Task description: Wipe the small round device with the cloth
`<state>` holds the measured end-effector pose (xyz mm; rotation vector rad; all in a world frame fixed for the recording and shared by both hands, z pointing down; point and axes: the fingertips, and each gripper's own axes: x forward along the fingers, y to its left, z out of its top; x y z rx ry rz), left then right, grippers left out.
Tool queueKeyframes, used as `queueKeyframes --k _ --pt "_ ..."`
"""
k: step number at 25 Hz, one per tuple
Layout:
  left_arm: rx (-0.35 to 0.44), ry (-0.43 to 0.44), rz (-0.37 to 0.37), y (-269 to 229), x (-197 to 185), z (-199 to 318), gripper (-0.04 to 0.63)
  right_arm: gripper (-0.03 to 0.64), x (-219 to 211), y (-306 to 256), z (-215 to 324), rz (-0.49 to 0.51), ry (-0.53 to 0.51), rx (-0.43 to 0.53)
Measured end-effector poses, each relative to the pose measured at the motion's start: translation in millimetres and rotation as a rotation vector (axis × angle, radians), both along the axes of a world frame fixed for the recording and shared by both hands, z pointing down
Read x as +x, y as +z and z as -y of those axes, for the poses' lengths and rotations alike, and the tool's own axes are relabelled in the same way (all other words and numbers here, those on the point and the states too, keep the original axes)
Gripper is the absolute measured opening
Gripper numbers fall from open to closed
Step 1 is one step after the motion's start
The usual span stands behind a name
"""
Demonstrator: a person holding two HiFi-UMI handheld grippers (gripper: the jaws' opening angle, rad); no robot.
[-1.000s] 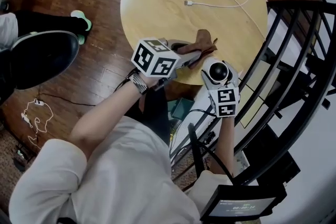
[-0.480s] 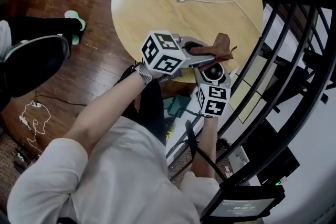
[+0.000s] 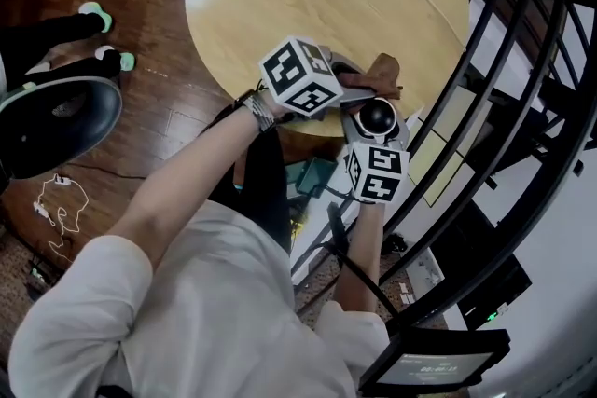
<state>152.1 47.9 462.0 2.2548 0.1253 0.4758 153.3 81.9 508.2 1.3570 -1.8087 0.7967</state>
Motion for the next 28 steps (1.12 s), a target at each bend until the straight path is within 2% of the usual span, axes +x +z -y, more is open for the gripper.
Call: queueKeyframes --k 2,5,12,14,15,17,19,21,23,28 --pt "0.049 0.047 0.045 4.4 0.0 -2.0 0.061 0.367 -0.8 -0.8 -0.6 -0.001 -0.008 0.004" --pt "0.147 0.100 0.154 20.4 -3.2 -2.3 0.061 0.367 -2.2 -1.4 -0.4 0.001 -0.017 0.009" --pt "0.163 0.074 0.252 33.3 -2.6 0.1 0.060 0.367 0.3 -0.8 2.6 0.013 0.014 0.024" --pt "0.121 0.030 0.259 33.1 -5.9 0.8 0.060 0.367 -0.1 -1.6 2.3 0.014 0.020 0.033" --pt "0.075 0.000 0.249 31.5 -8.0 1.0 0.060 0.367 -0.4 -2.2 1.5 0.013 0.020 0.036" --pt "-0.074 -0.073 0.184 27.1 -10.4 0.6 0.061 0.367 -0.5 -2.8 0.0 0.011 0.017 0.040" --pt "-0.247 -0.141 0.069 20.2 -11.3 1.1 0.061 0.367 -0.8 -2.5 -0.2 0.011 0.009 0.039" --pt "-0.347 -0.170 -0.033 9.5 -10.7 4.1 0.061 0.367 -1.4 -2.6 1.2 0.013 0.002 0.037" --pt "-0.356 -0.157 -0.074 -1.1 -4.7 7.9 0.061 0.367 -0.2 -3.0 3.1 0.013 0.000 0.037" --pt "-0.321 -0.046 -0.076 -15.7 12.2 8.9 0.060 0.367 0.8 -3.3 2.2 0.013 0.008 0.039"
